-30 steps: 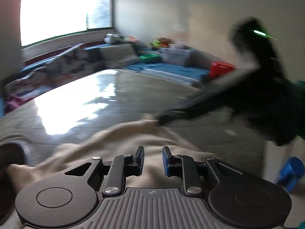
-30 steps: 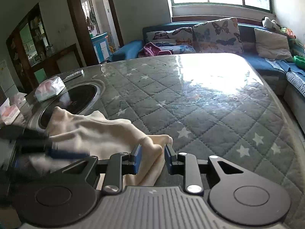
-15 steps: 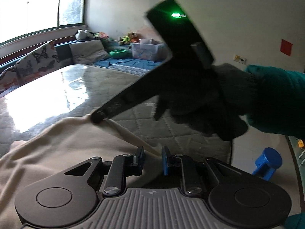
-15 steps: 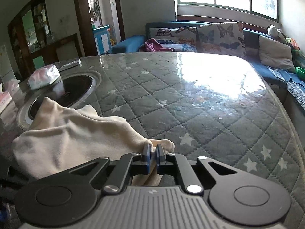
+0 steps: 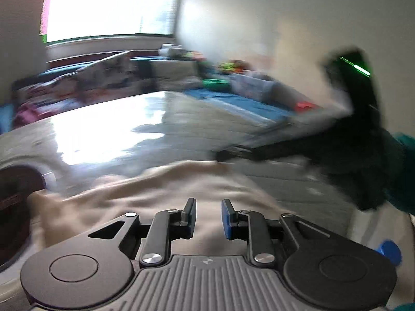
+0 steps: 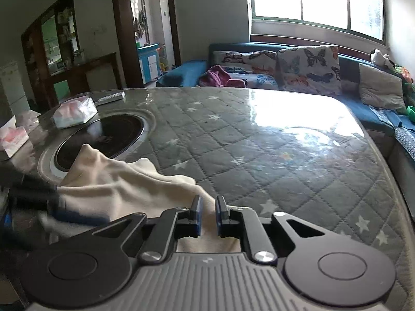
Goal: Fold clothes
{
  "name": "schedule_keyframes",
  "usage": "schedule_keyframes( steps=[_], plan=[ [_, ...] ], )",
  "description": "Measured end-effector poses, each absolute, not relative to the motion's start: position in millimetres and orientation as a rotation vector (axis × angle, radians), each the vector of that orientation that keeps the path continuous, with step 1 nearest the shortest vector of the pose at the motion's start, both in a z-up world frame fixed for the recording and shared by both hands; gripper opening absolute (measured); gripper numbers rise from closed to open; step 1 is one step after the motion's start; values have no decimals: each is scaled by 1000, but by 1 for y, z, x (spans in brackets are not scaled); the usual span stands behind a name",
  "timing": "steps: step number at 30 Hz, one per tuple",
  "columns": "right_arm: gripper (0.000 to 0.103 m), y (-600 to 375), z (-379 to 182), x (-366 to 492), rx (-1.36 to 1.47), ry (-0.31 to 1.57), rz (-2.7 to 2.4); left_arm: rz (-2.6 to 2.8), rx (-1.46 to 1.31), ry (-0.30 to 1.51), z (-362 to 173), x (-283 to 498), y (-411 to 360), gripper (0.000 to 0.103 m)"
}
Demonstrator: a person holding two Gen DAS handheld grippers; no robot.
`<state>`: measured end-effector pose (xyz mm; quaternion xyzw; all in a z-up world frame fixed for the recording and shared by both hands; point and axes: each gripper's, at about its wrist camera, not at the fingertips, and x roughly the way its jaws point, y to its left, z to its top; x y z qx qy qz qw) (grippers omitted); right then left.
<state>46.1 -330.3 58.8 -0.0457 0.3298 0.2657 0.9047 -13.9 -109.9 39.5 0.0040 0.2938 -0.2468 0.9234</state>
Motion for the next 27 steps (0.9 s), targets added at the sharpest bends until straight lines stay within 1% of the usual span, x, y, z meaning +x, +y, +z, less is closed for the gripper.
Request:
schedule_keyframes(
  steps=[2,7,11,14,15,22,24,27],
  plan=[
    [17,-326,56,47,-86,686,558,-436,-35,621,38,-2,-89,23],
    [19,-314,48,48,-73,696,579,-291,-77,646,30,21,-49,23],
    [21,-310,39,51,-72,712,584,-204,-84,637,25,22,-22,23],
    [21,-311,34,52,-72,722,580,-156,-101,639,24,19,-3,25],
    [21,-310,34,52,-78,719,578,-139,-102,638,25,17,1,23],
    [24,-294,46,47,-136,683,610,-191,-61,593,39,14,-23,23],
    [29,-284,48,46,-151,676,642,-237,-44,594,40,16,-36,23],
    [29,-267,48,44,-179,664,686,-285,-13,607,37,22,-53,23]
  ],
)
